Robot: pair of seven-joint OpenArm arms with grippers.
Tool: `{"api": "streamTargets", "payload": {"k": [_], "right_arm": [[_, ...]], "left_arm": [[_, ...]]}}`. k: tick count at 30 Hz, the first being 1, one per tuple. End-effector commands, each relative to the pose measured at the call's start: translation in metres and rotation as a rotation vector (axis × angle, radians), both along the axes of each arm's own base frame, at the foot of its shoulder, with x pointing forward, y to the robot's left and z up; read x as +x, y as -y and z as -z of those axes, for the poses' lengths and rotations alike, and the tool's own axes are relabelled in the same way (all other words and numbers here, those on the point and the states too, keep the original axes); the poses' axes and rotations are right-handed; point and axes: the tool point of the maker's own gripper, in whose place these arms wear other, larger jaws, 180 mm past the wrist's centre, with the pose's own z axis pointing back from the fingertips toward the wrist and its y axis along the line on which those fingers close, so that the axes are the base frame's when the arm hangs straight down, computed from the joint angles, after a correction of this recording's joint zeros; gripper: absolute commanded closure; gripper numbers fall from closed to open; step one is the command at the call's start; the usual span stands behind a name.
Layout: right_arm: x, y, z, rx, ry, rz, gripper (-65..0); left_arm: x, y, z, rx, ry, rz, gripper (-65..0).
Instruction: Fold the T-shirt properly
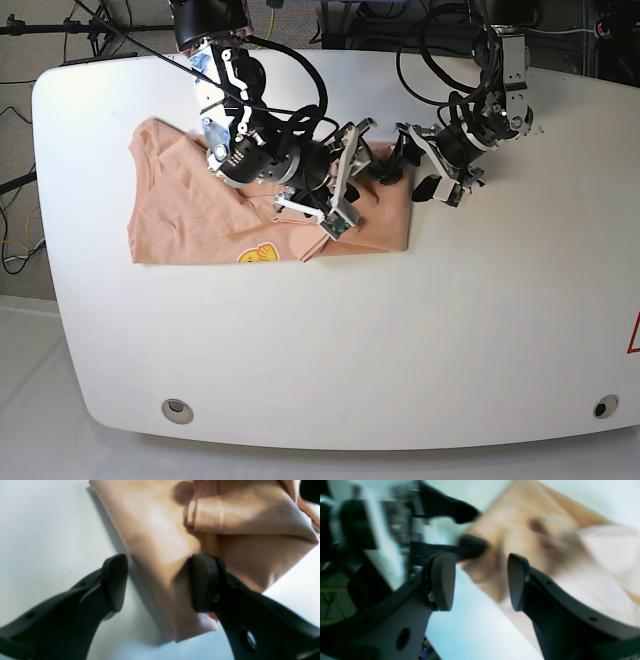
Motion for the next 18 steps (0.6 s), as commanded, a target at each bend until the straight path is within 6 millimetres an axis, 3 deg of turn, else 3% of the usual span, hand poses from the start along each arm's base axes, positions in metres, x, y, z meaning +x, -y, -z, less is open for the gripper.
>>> {"api": "streamTargets", "payload": {"k": [1, 5, 18], "right_arm": [[0.002, -0.014, -0.016, 0.043, 0.044, -0.028, -31.5], [0.0, -0.023, -0.015, 0.046, 0.039, -0.038, -31.5], [0.005, -0.021, 0.031, -0.049, -0.069, -0.034, -31.6]], "left_arm": [[0.001, -0.001, -0.001, 0.015, 0.0, 0.007, -37.5], [0.001, -0.001, -0.001, 0.015, 0.0, 0.007, -37.5], [0.001, -0.001, 0.0, 0.016, -0.003, 0.008, -37.5]]}}
